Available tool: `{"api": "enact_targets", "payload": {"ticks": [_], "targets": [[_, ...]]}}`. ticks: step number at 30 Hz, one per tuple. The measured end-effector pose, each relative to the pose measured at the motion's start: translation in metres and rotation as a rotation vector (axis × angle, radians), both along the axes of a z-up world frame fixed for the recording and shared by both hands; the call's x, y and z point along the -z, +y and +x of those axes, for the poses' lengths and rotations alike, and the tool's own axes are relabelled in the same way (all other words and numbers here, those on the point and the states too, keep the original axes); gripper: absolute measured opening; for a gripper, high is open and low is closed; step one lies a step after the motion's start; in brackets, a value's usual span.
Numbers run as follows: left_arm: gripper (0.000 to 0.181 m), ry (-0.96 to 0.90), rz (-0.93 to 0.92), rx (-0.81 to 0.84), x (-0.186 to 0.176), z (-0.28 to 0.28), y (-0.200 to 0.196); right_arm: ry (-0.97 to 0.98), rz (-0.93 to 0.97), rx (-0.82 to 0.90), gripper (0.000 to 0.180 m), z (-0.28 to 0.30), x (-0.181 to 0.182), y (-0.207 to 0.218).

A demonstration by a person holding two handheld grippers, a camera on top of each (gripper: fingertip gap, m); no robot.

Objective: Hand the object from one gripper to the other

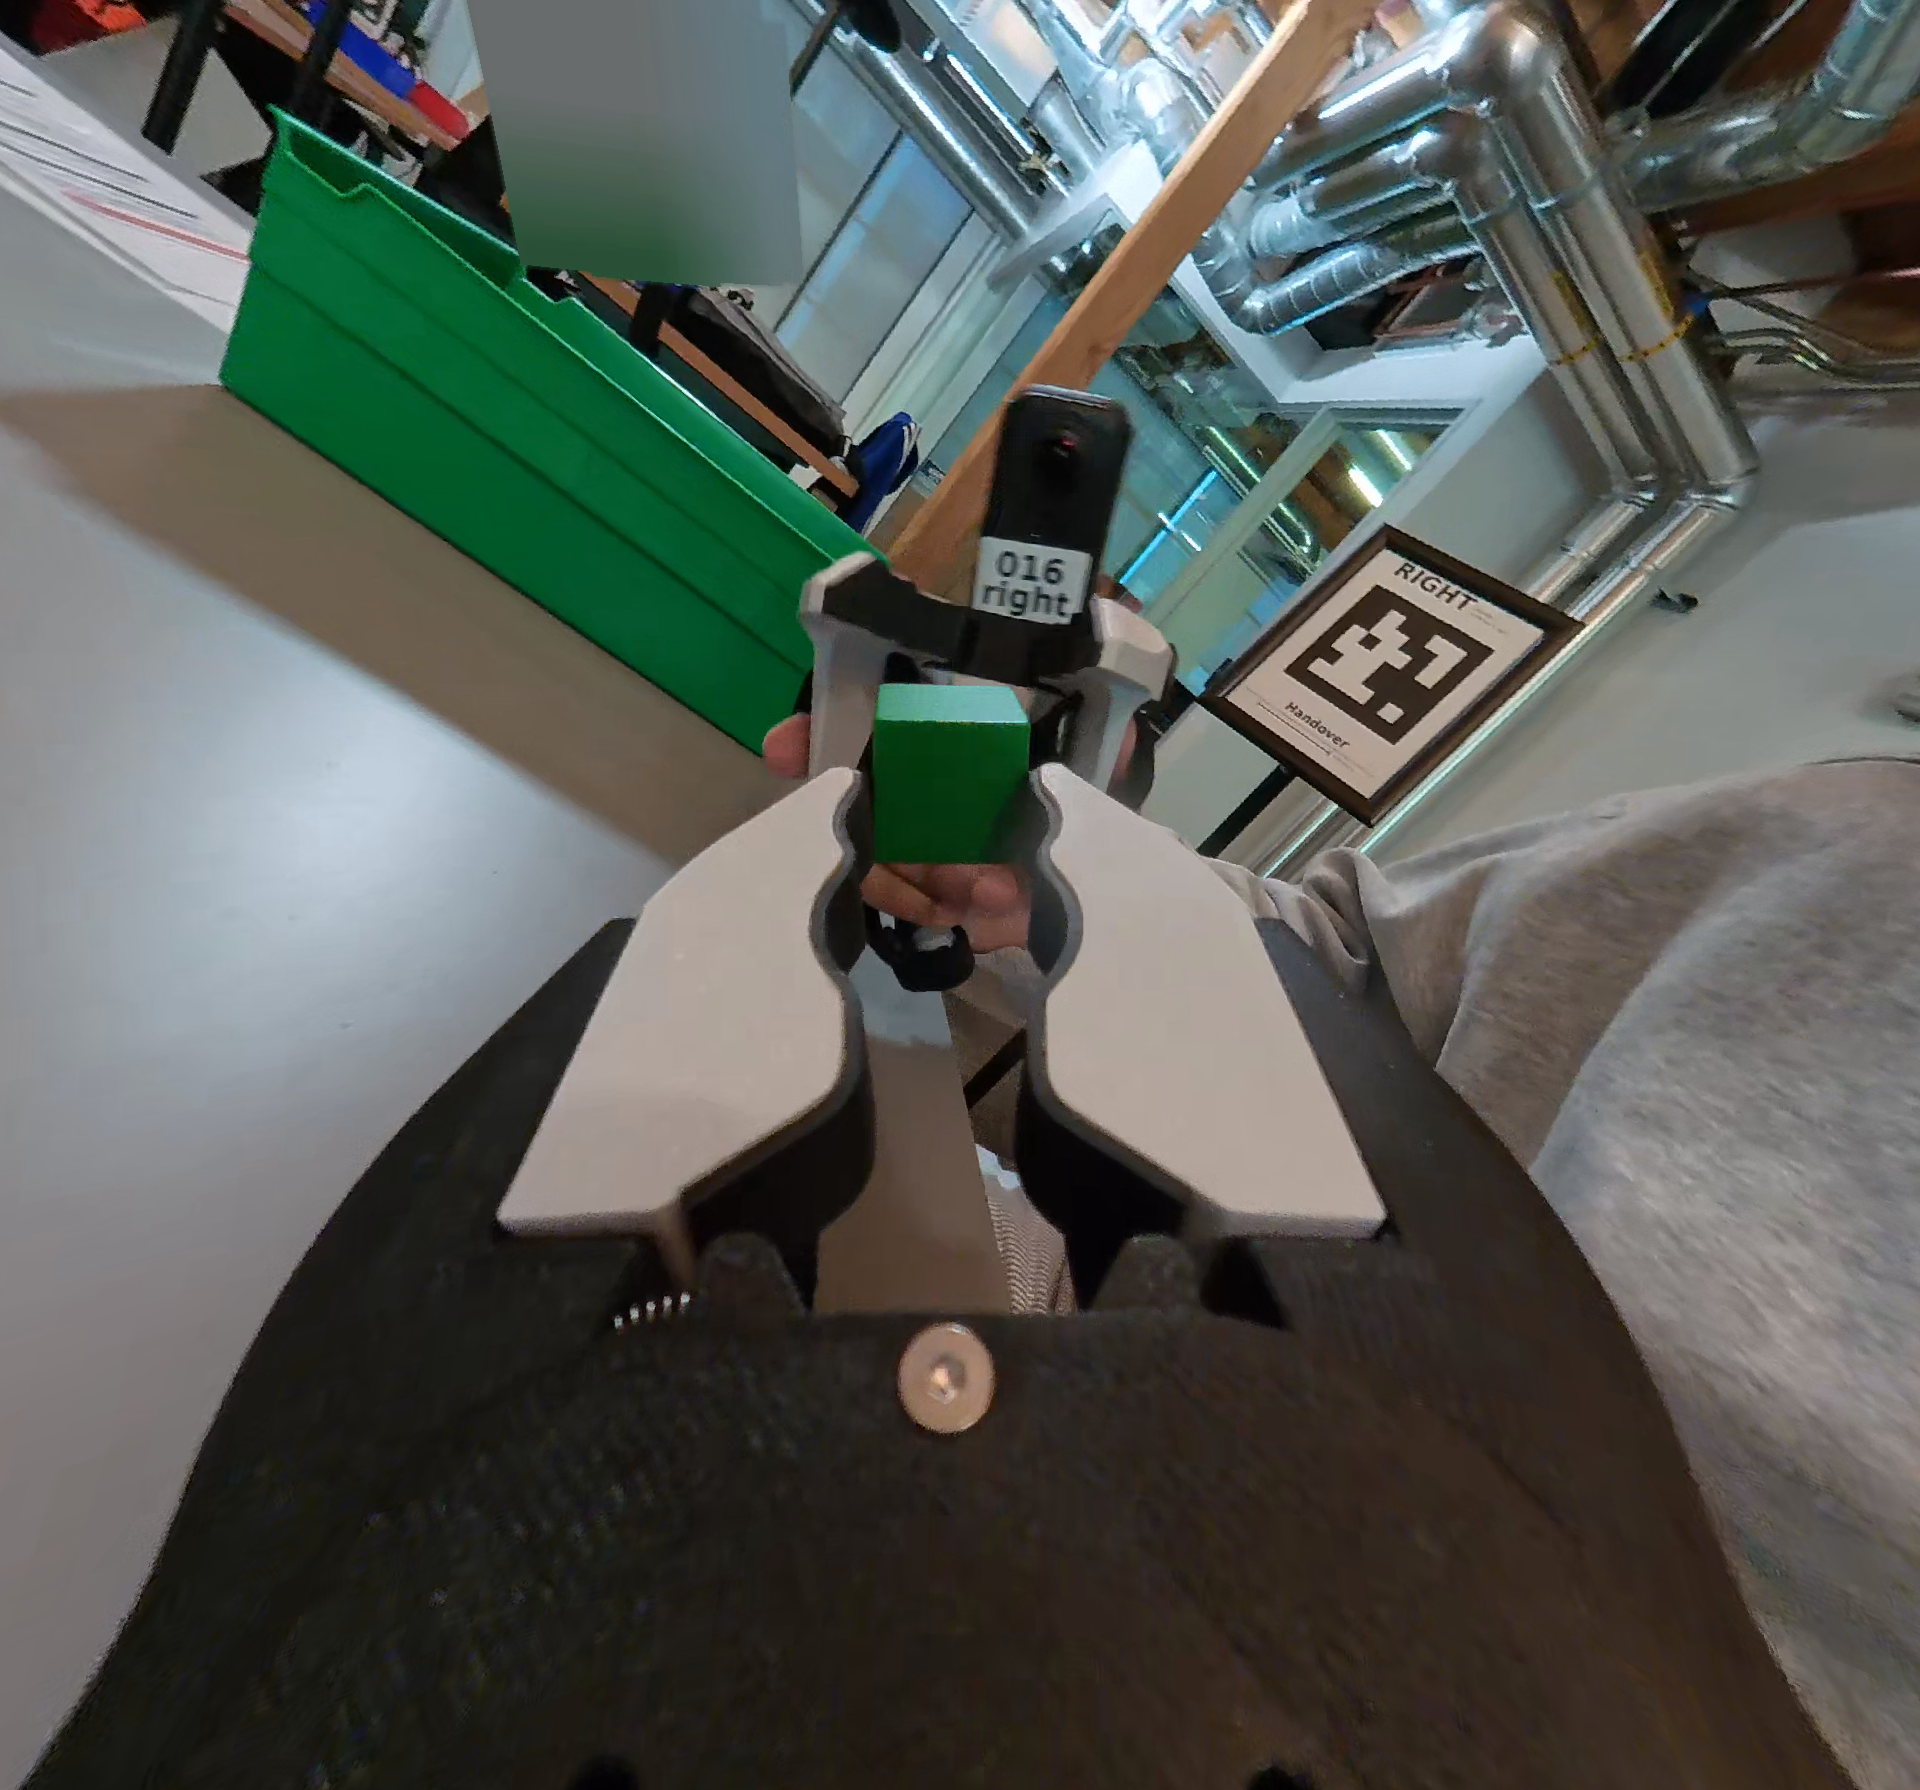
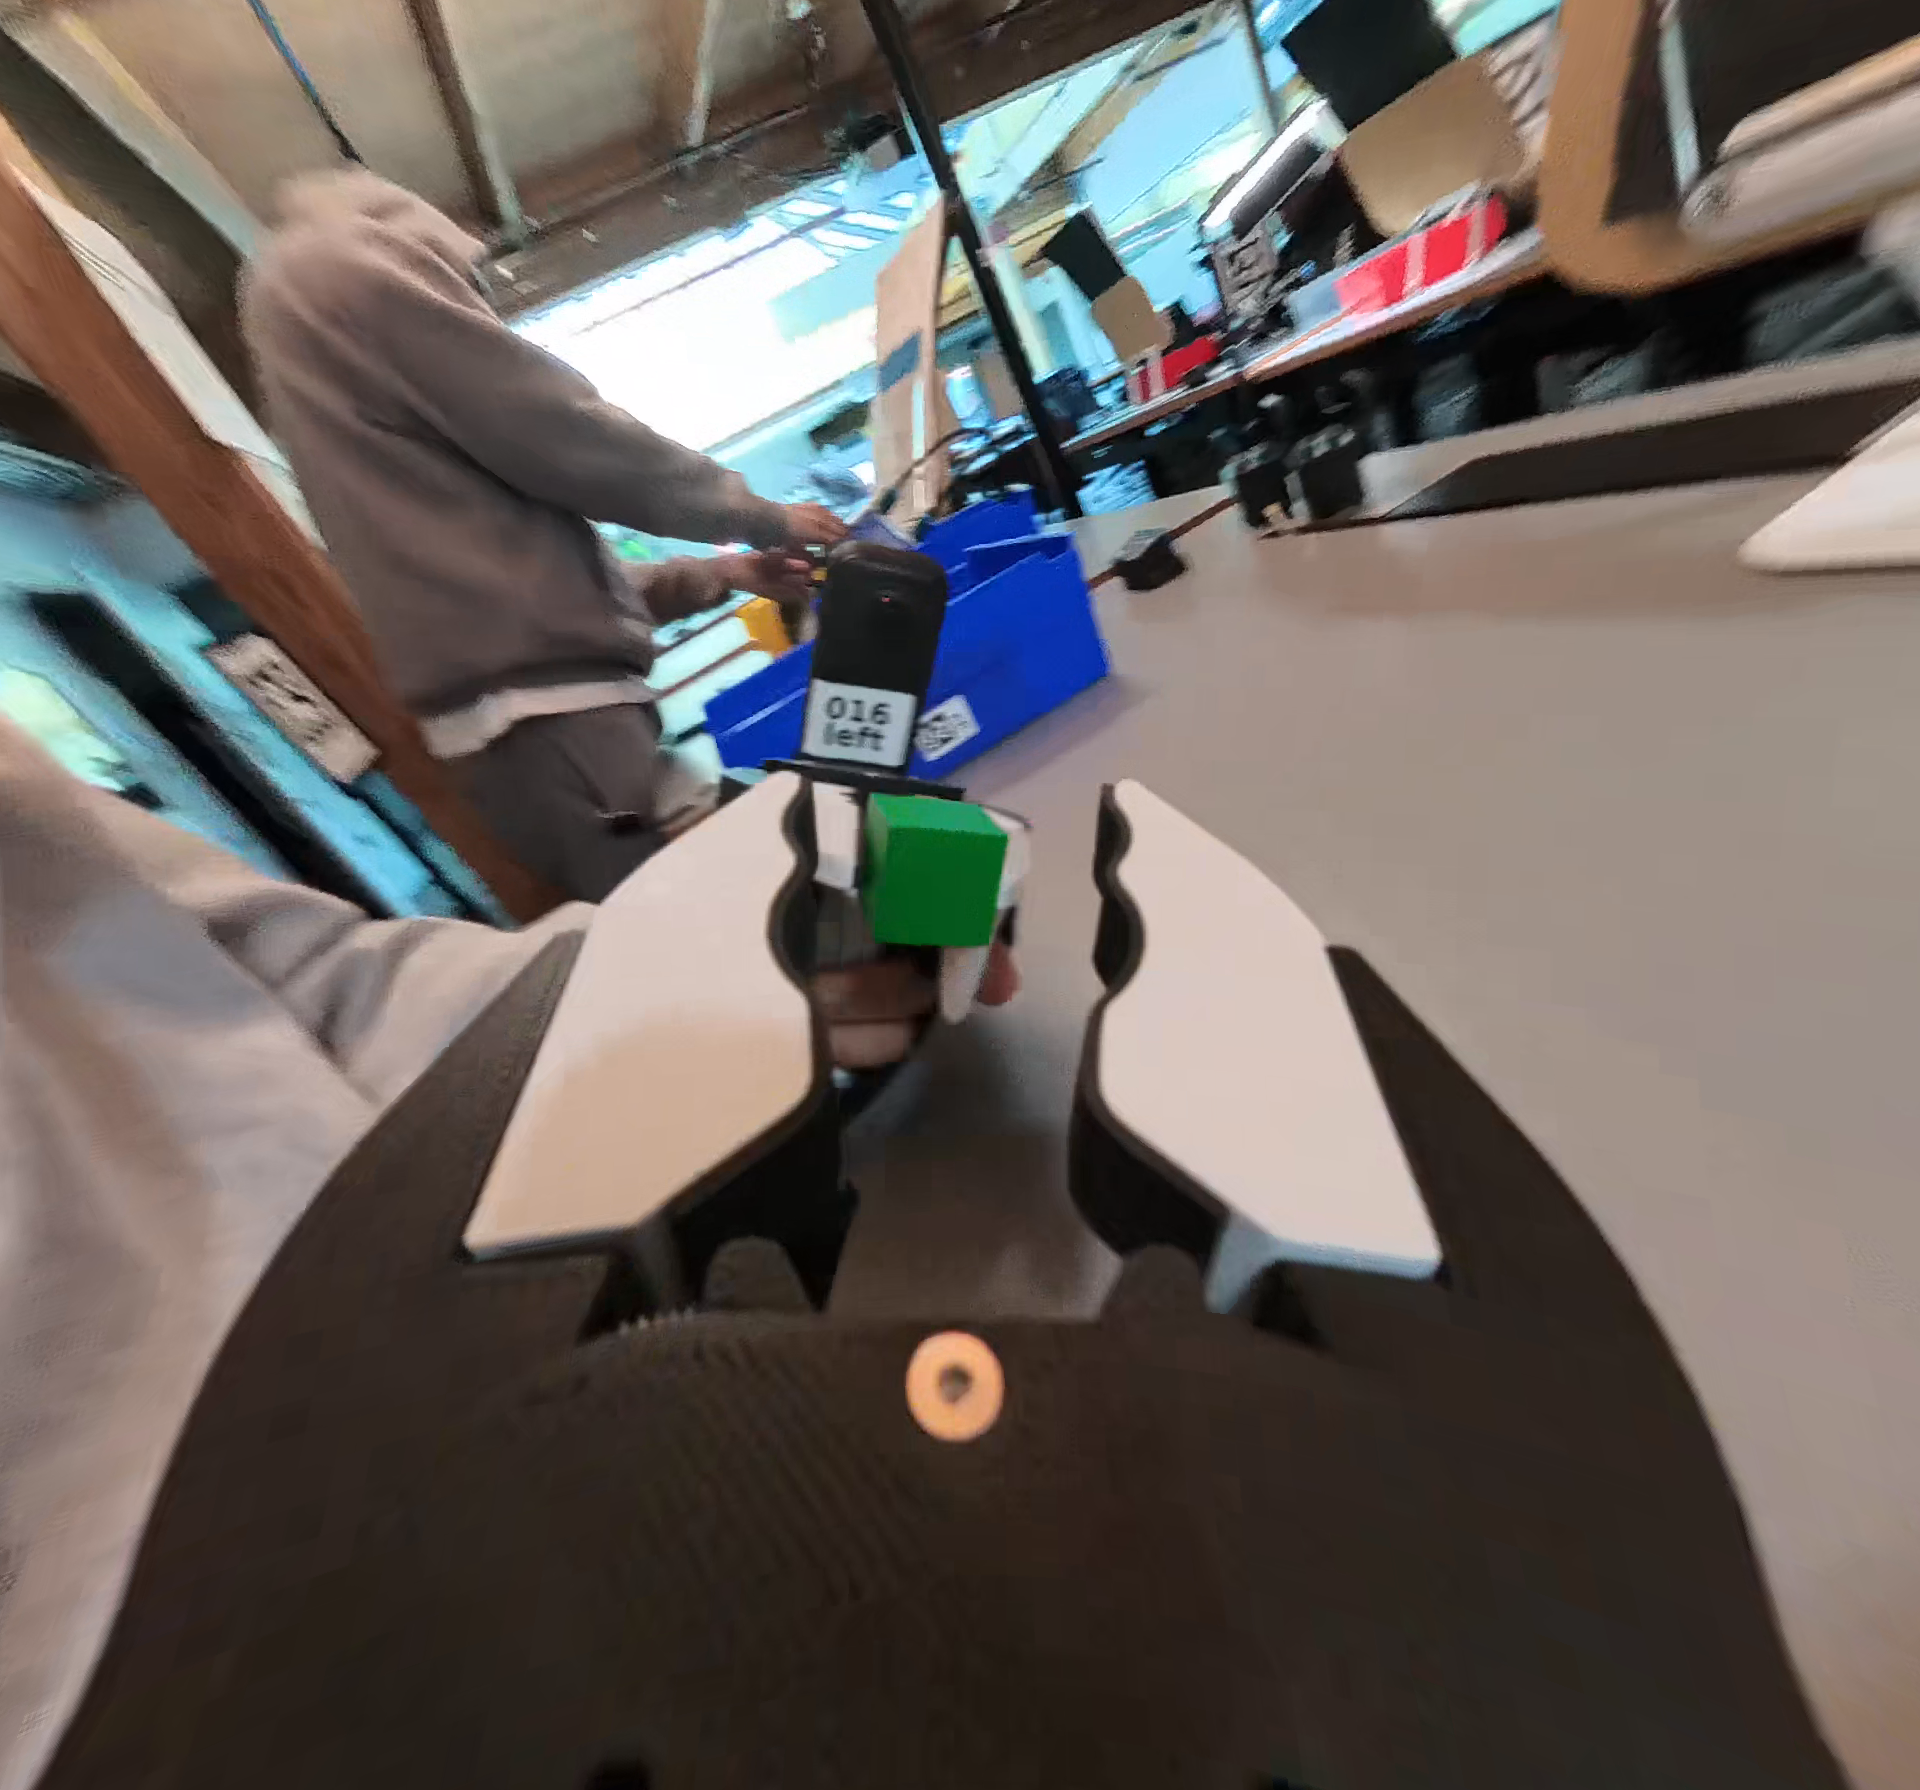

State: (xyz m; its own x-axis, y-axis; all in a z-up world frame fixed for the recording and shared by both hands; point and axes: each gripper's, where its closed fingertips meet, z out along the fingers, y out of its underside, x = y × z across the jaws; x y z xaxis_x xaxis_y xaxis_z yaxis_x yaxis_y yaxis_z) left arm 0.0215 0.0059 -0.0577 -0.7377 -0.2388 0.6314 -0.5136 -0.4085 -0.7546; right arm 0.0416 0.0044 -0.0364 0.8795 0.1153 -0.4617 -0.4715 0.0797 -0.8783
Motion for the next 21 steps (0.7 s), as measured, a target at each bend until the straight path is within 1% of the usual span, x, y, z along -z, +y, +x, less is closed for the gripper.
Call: {"api": "enact_targets", "payload": {"ticks": [3,6,7,8,15,16,18,21], "targets": [[0.027,-0.02,-0.013,0.02,-0.004,-0.003,-0.002,0.096,-0.004,-0.091,0.046,-0.007,0.004,0.003],[0.027,-0.028,-0.018,0.045,-0.005,-0.007,-0.005,0.081,-0.03,-0.128,0.036,-0.016,0.008,0.007],[0.027,-0.029,-0.015,0.053,-0.005,-0.008,-0.006,0.071,-0.039,-0.139,0.03,-0.019,0.009,0.008],[0.027,-0.032,-0.009,0.056,-0.004,-0.008,-0.007,0.067,-0.041,-0.149,0.027,-0.021,0.009,0.008],[0.027,-0.036,-0.008,0.032,-0.005,-0.007,-0.008,0.097,-0.041,-0.156,0.027,-0.019,0.009,0.008],[0.03,-0.039,0.0,0.02,-0.005,-0.006,-0.008,0.105,-0.039,-0.159,0.026,-0.019,0.009,0.007],[0.041,-0.049,0.025,-0.019,-0.003,-0.002,-0.006,0.143,-0.026,-0.163,0.027,-0.017,0.008,0.006],[0.056,-0.11,0.078,-0.109,-0.005,0.004,0.0,0.27,-0.015,-0.186,0.027,-0.01,0.009,0.003]]}}
